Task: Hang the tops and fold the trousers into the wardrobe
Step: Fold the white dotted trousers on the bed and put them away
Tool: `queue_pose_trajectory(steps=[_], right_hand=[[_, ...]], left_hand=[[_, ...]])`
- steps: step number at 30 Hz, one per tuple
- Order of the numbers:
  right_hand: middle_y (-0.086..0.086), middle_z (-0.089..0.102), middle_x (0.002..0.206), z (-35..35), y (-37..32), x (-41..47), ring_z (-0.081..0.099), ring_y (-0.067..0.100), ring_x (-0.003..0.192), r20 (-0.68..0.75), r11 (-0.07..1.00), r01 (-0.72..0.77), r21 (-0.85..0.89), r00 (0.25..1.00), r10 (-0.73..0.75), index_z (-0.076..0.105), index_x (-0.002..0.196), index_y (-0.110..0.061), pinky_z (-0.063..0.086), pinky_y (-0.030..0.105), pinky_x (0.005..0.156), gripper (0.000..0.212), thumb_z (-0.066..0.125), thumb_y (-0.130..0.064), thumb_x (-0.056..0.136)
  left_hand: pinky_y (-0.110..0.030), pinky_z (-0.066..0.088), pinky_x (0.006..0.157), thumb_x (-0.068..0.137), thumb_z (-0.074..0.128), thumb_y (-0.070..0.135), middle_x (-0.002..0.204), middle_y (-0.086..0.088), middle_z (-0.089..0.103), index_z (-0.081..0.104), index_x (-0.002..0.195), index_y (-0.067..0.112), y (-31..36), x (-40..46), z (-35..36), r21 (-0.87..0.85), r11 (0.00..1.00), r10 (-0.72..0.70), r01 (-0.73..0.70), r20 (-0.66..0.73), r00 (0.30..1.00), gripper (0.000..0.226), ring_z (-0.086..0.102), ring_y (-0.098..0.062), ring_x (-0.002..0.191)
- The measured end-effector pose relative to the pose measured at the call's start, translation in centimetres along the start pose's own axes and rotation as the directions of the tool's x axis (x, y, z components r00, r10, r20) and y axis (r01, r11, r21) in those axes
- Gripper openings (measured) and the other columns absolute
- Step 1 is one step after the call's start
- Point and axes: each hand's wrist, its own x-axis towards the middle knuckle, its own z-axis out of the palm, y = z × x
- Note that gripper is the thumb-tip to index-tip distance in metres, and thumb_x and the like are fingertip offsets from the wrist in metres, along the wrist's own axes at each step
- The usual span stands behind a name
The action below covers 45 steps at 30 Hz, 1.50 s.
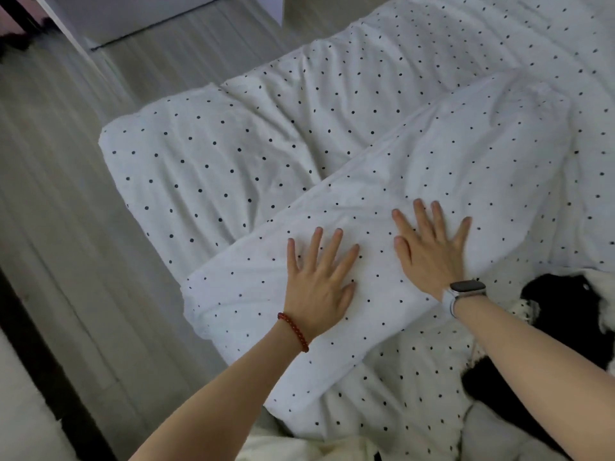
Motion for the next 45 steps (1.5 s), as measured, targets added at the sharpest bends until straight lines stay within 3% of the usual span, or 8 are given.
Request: queue_pose_trajectory(steps=[14,21,25,31,34,37,41,45], right_hand=[[0.0,-0.006,0.158,-0.4,11.5,6.7,-0.008,0.03,0.144,-0.08,0.966,-0.232,0.112,0.967,0.241,0.001,0.147,-0.038,0.001,0.068,0.107,0.052,0.012,-0.045,0.097],[-0.004,-0.019,0.156,-1.1,16.1,12.7,-0.02,0.023,0.142,-0.067,0.931,-0.25,0.268,0.959,0.276,-0.015,0.144,-0.041,-0.008,0.061,0.111,0.051,0.008,-0.043,0.098],[-0.011,-0.017,0.155,-1.0,18.7,15.4,-0.021,0.018,0.142,-0.03,0.906,-0.257,0.337,0.959,0.283,-0.011,0.144,-0.044,-0.014,0.055,0.112,0.048,0.004,-0.043,0.098],[-0.009,-0.011,0.157,-0.9,23.2,18.6,-0.014,0.018,0.144,0.052,0.871,-0.301,0.389,0.951,0.306,-0.001,0.147,-0.04,-0.007,0.049,0.116,0.048,0.008,-0.041,0.1],[0.004,0.022,0.154,-0.6,24.7,19.4,0.017,0.023,0.142,-0.196,0.824,-0.19,0.533,0.92,0.339,0.032,0.144,-0.022,0.016,0.045,0.115,0.05,0.019,-0.034,0.097],[0.014,0.048,0.133,-0.7,26.9,19.7,0.042,0.031,0.124,-0.301,0.665,-0.31,0.68,0.709,0.638,0.049,0.13,-0.005,0.037,0.042,0.101,0.041,0.039,-0.024,0.095],[0.0,0.056,0.082,-1.7,28.4,20.6,0.054,0.021,0.082,0.238,0.084,-0.398,0.913,0.69,0.683,0.054,0.083,-0.013,0.038,0.027,0.061,0.027,0.046,-0.037,0.093],[0.001,0.048,0.074,-3.0,29.1,21.6,0.047,0.017,0.066,0.383,-0.251,-0.292,0.923,0.625,0.68,0.046,0.073,-0.013,0.037,0.026,0.056,0.03,0.06,-0.037,0.086]], left_hand=[[-0.068,0.01,0.103,0.095,0.013,0.053,0.15,-0.007,0.032,0.036,0.143,0.028,4.8,11.2,2.6,0.126,0.977,0.158,-0.175,0.132,0.979,0.058,0.025,-0.038,0.139],[-0.065,0.004,0.108,0.095,0.016,0.046,0.152,-0.006,0.028,0.029,0.145,0.022,9.0,25.5,2.6,0.165,0.958,0.234,-0.234,0.017,0.972,0.057,0.021,-0.035,0.141],[-0.059,-0.01,0.109,0.085,-0.013,0.047,0.158,0.0,0.0,0.001,0.149,0.026,11.0,31.5,3.1,0.208,0.946,0.241,-0.25,0.065,0.968,0.068,-0.006,-0.028,0.145],[-0.062,-0.004,0.11,0.082,-0.018,0.05,0.158,0.004,-0.007,-0.006,0.148,0.032,12.9,37.7,4.4,0.209,0.949,0.222,-0.236,0.088,0.971,0.069,-0.013,-0.026,0.144],[-0.064,-0.004,0.109,0.088,-0.008,0.051,0.157,0.005,-0.009,-0.006,0.148,0.034,13.9,40.5,4.9,0.187,0.944,0.258,-0.272,0.098,0.961,0.062,-0.015,-0.027,0.143],[-0.064,-0.001,0.108,0.087,-0.008,0.052,0.157,0.005,-0.009,-0.008,0.146,0.037,14.3,41.5,5.7,0.199,0.938,0.258,-0.284,0.145,0.955,0.061,-0.014,-0.027,0.143],[-0.062,0.001,0.108,0.086,-0.008,0.053,0.157,0.004,-0.009,-0.012,0.145,0.037,14.1,41.4,6.5,0.26,0.926,0.231,-0.273,0.184,0.956,0.061,-0.012,-0.028,0.143],[-0.062,0.0,0.108,0.089,-0.004,0.053,0.157,0.005,-0.008,-0.012,0.145,0.036,14.3,41.5,5.9,0.253,0.925,0.233,-0.283,0.211,0.949,0.06,-0.012,-0.028,0.143]])
